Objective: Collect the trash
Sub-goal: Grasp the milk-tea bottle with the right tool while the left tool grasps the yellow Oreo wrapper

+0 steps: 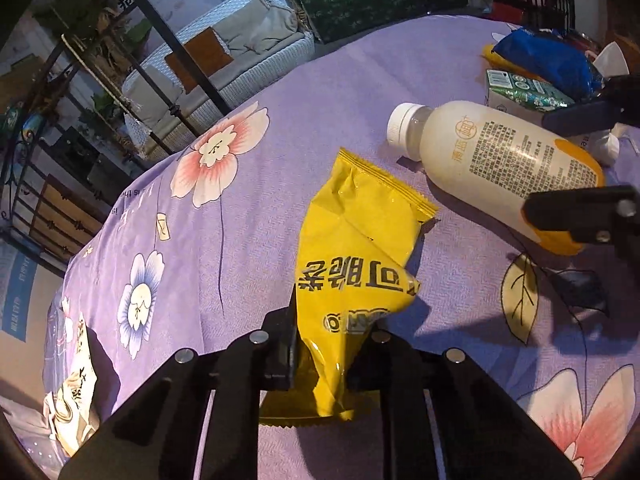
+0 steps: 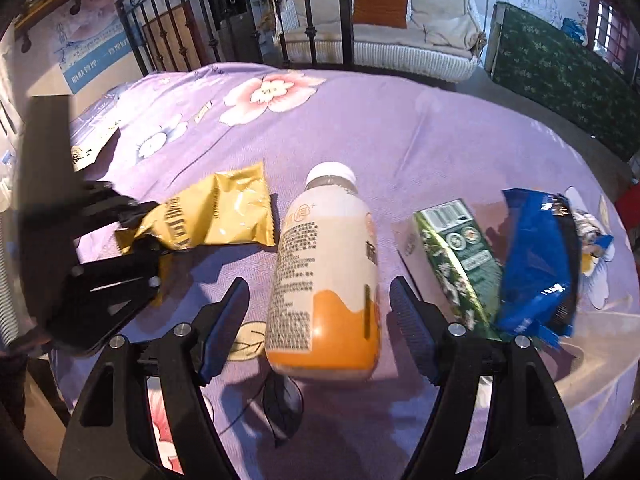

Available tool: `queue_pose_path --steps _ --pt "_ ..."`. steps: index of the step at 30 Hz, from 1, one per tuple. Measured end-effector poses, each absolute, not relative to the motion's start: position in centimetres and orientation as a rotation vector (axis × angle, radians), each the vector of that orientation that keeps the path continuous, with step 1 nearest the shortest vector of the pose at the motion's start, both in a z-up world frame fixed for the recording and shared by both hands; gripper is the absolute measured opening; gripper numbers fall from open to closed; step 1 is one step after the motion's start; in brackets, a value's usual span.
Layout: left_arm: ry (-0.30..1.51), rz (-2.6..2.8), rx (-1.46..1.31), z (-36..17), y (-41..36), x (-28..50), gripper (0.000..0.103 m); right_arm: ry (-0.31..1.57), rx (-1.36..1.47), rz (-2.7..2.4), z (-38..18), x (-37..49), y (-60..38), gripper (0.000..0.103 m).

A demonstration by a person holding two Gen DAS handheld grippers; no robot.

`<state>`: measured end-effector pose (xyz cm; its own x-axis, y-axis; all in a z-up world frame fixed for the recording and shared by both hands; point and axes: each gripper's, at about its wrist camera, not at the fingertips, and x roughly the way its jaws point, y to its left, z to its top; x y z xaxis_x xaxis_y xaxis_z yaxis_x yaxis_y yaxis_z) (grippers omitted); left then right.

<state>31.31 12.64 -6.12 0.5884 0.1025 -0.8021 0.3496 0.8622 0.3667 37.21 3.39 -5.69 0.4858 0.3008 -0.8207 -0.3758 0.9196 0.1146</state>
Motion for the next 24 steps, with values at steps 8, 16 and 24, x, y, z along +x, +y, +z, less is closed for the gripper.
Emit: queue_pose_path --steps 8,16,24 --pt "0.886 -0.094 0.422 -4.8 13.9 28.4 0.016 1.079 -0.098 0.369 -8.5 39.1 4.7 0.062" --pt "0.823 -0.064 0.361 -3.7 13.7 25.9 0.016 1.048 -0.066 0.376 -8.3 37.7 3.9 0.061" --pt "0.785 -0.092 0.281 -2.6 12.0 23.4 0.016 0.957 0.01 0.418 -5.7 33.9 1.6 0.061"
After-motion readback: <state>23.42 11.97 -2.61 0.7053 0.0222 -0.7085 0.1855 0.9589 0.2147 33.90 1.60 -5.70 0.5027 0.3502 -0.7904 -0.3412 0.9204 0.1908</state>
